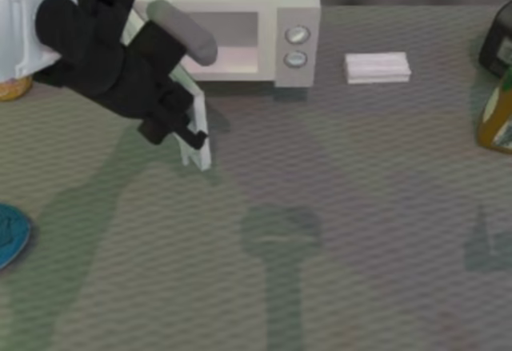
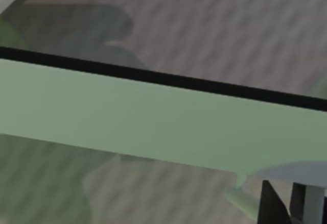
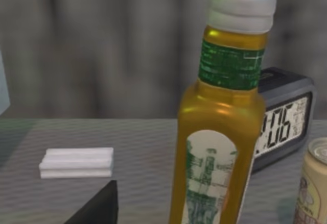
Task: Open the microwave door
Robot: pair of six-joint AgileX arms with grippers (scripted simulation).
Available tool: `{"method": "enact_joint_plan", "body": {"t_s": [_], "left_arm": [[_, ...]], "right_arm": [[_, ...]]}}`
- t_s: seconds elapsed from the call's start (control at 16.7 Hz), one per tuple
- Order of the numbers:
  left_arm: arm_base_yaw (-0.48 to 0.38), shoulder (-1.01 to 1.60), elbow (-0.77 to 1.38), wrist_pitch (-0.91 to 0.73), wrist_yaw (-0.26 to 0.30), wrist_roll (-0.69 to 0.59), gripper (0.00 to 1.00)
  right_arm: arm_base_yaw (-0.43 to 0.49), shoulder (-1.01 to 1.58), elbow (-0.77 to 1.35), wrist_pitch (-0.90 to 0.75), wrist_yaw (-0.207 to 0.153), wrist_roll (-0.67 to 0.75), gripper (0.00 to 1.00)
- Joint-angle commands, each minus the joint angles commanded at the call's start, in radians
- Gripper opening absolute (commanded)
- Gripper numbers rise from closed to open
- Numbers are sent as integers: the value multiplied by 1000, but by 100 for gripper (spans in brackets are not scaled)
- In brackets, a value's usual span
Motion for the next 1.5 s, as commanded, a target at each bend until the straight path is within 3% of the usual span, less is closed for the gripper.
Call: {"method": "enact_joint_plan", "body": {"t_s": [1.14, 1.5], "left_arm": [[0, 0, 0, 0, 0, 0, 0], [32, -4, -7, -27, 42, 85, 0]], "right_arm": [[0, 0, 0, 0, 0, 0, 100], [0, 0, 0, 0, 0, 0, 100]]}}
